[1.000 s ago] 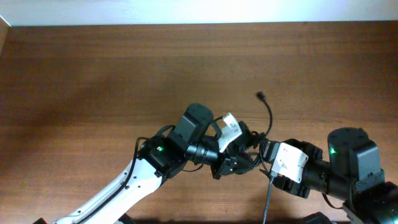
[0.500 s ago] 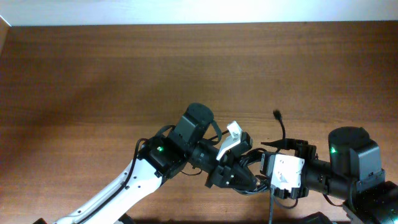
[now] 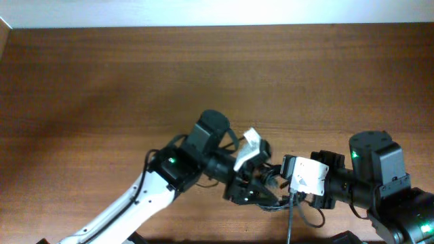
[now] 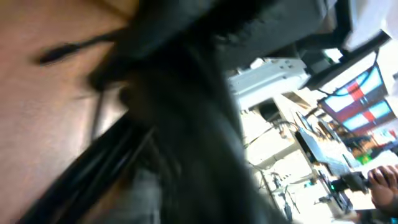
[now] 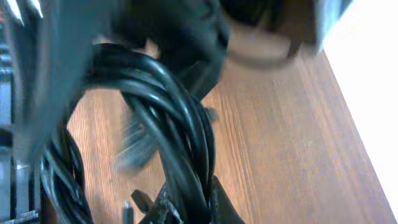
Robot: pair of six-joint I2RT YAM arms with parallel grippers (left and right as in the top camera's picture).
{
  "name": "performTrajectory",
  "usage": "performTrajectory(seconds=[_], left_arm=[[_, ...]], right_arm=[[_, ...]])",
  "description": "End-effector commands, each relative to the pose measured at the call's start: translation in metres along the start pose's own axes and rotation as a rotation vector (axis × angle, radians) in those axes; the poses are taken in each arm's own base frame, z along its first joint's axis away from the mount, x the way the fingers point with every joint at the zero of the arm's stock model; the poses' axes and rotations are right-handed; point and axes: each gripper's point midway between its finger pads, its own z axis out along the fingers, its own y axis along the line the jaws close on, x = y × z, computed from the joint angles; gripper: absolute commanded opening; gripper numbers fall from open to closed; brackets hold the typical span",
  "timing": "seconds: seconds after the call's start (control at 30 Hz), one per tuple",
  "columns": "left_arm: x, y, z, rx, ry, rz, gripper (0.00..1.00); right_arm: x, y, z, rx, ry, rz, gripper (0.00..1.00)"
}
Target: Untangle cables
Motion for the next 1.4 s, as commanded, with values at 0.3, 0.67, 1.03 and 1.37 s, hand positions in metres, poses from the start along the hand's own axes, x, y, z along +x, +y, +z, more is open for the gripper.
performTrajectory(seconds=[0.3, 0.67, 1.03, 1.37], left_arm=[[0.001, 0.061, -0.074, -0.613, -0.079, -0.124, 0.99], [-0.029, 0.039, -0.087, -0.712, -0.178, 0.034, 0.99], [-0.055, 0.038, -0.075, -0.648, -0.300, -0.049, 0.52], [-0.058, 0.039, -0.075, -0.650, -0.307, -0.042, 0.00]], right_arm=[[0.009, -0.029, -0.006, 0.166, 0.049, 0.355, 0.04], [0.002, -0.052, -0.011, 0.277, -0.019, 0.619, 0.04], [-0.027, -0.044, -0.009, 0.156, -0.159, 0.741, 0.04], [-0.002, -0.014, -0.004, 0.073, -0.020, 0.813, 0.24]])
